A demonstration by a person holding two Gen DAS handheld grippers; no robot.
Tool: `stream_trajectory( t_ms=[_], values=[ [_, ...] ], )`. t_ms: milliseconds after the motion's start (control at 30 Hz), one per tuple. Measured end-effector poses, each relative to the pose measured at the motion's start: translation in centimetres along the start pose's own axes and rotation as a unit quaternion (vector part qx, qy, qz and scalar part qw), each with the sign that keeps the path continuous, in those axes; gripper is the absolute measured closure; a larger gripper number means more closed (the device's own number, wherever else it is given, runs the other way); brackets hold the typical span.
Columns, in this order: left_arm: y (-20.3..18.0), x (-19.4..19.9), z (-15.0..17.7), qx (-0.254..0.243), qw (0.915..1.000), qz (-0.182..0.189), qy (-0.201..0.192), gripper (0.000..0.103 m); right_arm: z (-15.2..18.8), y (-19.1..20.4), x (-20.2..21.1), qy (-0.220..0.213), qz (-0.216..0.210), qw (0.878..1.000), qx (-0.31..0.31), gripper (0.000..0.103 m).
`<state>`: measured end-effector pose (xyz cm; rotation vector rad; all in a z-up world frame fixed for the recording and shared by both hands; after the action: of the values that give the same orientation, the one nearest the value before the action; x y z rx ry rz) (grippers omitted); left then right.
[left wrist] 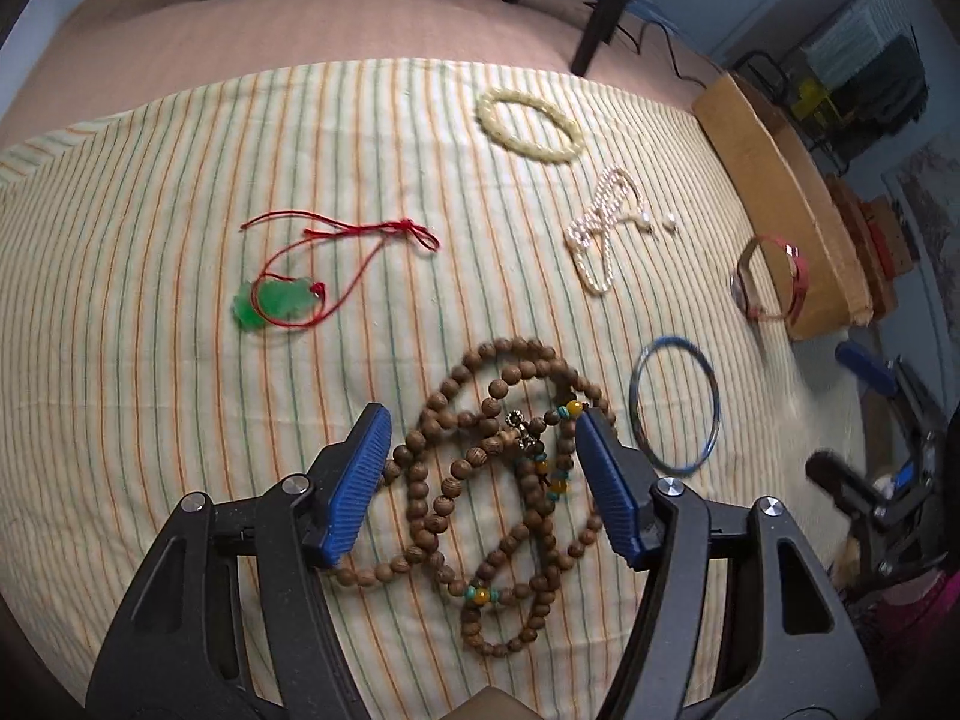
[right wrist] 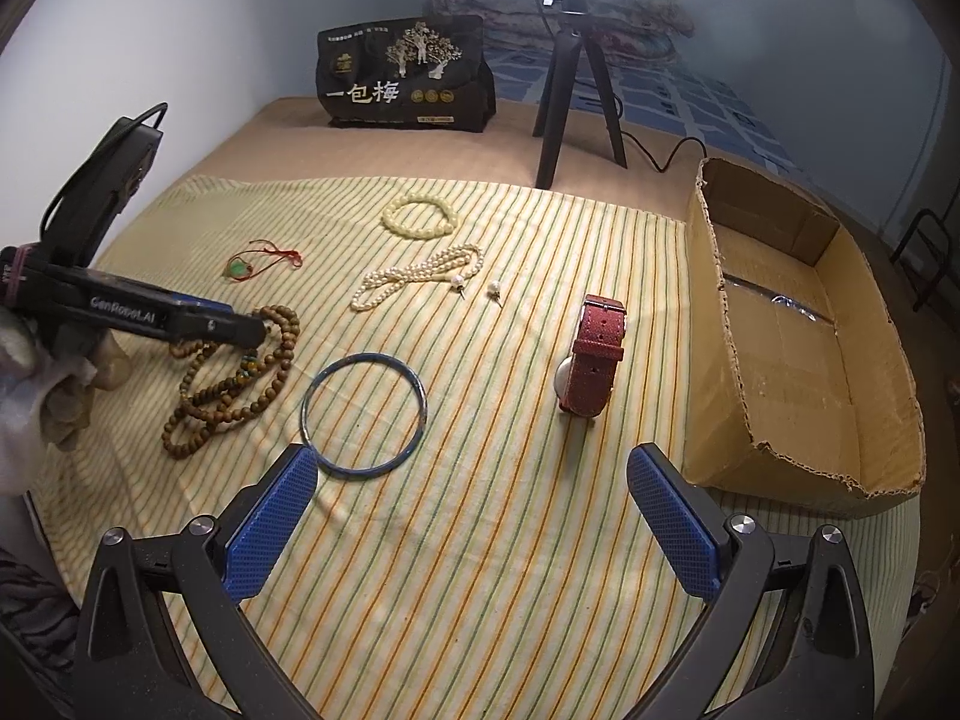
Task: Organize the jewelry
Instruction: 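Lower the left tool onto the brown bead mala while the right tool approaches the blue bangle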
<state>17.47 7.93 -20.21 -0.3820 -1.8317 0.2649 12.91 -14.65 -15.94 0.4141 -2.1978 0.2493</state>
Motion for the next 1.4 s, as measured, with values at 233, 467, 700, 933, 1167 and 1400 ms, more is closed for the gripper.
stream_trajectory(
  t_ms=[233, 467, 700, 933, 1167, 1400],
  values=[
    [-2.0, -0.5, 1.5, -0.062, 0.9975, -0.032, 0.012, 0.023, -0.1, 0.0, 0.0, -0.001, 0.004, 1.000, -0.001, 0.001],
    [-3.7, -1.5, 2.5, -0.110, 0.9918, -0.063, 0.021, 0.019, 0.5, 0.5, -0.4, 0.004, 0.008, 1.000, 0.014, 0.001],
    [-4.9, -2.4, 2.9, -0.137, 0.9860, -0.093, 0.019, 0.019, 0.8, 1.0, -1.0, 0.016, 0.002, 1.000, 0.023, 0.001],
    [-4.8, -2.5, 3.2, -0.133, 0.9860, -0.100, 0.011, 0.025, 1.0, 2.1, -1.9, 0.031, -0.005, 0.999, 0.037, 0.001],
    [-2.4, -1.3, 2.3, -0.093, 0.9915, -0.090, 0.003, 0.059, 0.5, 3.4, -3.3, 0.039, -0.015, 0.998, 0.045, 0.001],
    [-1.4, -0.7, 2.1, -0.085, 0.9926, -0.087, -0.001, 0.073, 0.0, 4.3, -5.4, 0.058, -0.026, 0.997, 0.040, 0.001]
  ],
)
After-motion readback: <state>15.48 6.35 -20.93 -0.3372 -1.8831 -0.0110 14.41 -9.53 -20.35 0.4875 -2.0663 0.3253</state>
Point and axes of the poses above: each gripper's, at about its wrist camera, not at the fingertips, and x roughly against the way its jaws point, y to its left, z to its underside, the point moved 2 cm from there along -x, roughly the way its jaws point, and after that the axes turned 4 degrees about z, right-handed, at the moved point
